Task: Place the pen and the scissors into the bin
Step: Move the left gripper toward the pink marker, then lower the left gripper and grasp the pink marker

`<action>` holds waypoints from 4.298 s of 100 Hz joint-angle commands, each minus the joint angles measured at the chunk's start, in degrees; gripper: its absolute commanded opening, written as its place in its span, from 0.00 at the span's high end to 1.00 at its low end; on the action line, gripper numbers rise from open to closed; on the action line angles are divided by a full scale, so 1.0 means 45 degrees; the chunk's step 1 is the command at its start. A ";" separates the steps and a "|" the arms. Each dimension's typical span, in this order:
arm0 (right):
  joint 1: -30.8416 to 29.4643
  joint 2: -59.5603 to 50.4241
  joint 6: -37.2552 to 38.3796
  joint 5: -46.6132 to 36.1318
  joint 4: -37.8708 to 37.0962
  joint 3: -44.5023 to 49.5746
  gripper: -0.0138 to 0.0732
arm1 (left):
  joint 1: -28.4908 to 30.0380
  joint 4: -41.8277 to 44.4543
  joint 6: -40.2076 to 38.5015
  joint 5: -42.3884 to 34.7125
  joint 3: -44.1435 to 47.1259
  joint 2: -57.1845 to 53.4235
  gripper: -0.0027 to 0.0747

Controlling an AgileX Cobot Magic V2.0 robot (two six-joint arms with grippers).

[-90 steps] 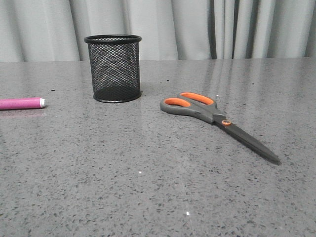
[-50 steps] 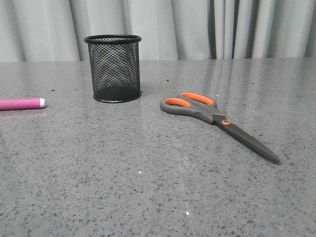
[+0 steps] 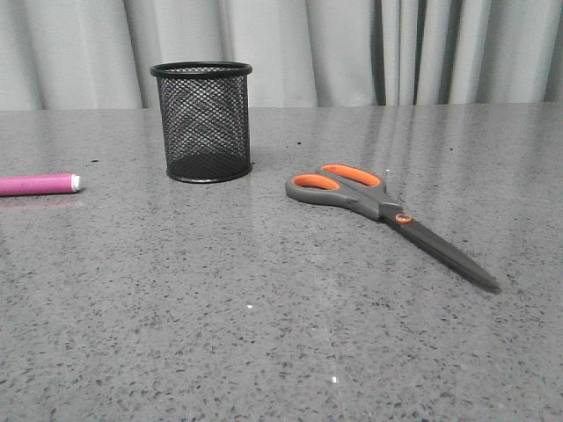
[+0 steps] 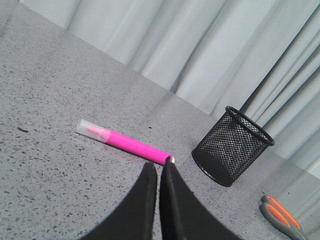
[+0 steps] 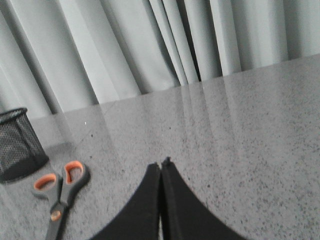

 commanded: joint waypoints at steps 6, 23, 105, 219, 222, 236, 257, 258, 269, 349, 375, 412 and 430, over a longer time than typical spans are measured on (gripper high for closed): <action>-0.0076 -0.0249 -0.0029 -0.1609 0.2049 0.0186 0.92 | 0.0032 -0.0320 -0.0079 -0.0573 0.0554 -0.0403 0.99; -0.0076 -0.0249 -0.0029 -0.1326 0.2612 0.0186 0.92 | 0.0032 -0.1461 -0.0079 -0.0563 0.0554 -0.0403 0.99; -0.0076 0.0612 -0.0708 0.2180 0.3158 -0.3311 0.92 | 0.0032 -0.2756 0.1860 0.2410 -0.2723 -0.0026 0.99; 0.0507 0.3789 -0.3186 0.4155 0.2576 -0.6355 0.45 | -0.0875 0.3657 0.7731 1.0026 -1.1640 1.1165 0.51; 0.0535 0.3789 -0.3186 0.4155 0.2576 -0.6355 0.45 | -0.0996 0.3988 0.7731 1.0149 -1.1852 1.1480 0.48; 0.0561 0.3789 -0.3186 0.4155 0.2576 -0.6355 0.45 | -0.1598 0.5883 0.7753 1.0575 -1.2707 1.3048 0.49; 0.0561 0.3789 -0.3186 0.4155 0.2547 -0.6355 0.45 | -0.2297 0.8736 0.7753 1.0679 -1.3430 1.5162 0.59; 0.0561 0.3789 -0.3186 0.4155 0.2547 -0.6329 0.45 | -0.2297 0.8840 0.7753 1.0713 -1.3465 1.5287 0.59; 0.0561 0.3789 -0.3186 0.4155 0.2423 -0.6329 0.45 | -0.2297 0.8731 0.8904 1.1255 -1.4103 1.6133 0.60; 0.0561 0.3789 -0.3186 0.4440 0.2053 -0.6329 0.45 | -0.1501 0.7706 1.3790 1.3151 -1.7596 2.0435 0.60; 0.0561 0.3789 -0.3186 0.4440 0.1826 -0.6329 0.45 | -0.1225 0.7532 1.4728 1.3450 -1.7596 2.1116 0.60; 0.0561 0.3789 -0.3186 0.4473 0.1740 -0.6329 0.45 | -0.1167 0.7721 1.4728 1.3023 -1.7596 2.1776 0.60; 0.0561 0.3789 -0.3186 0.4482 0.1740 -0.6329 0.45 | -0.0967 0.7817 1.4728 1.2863 -1.7711 2.1827 0.60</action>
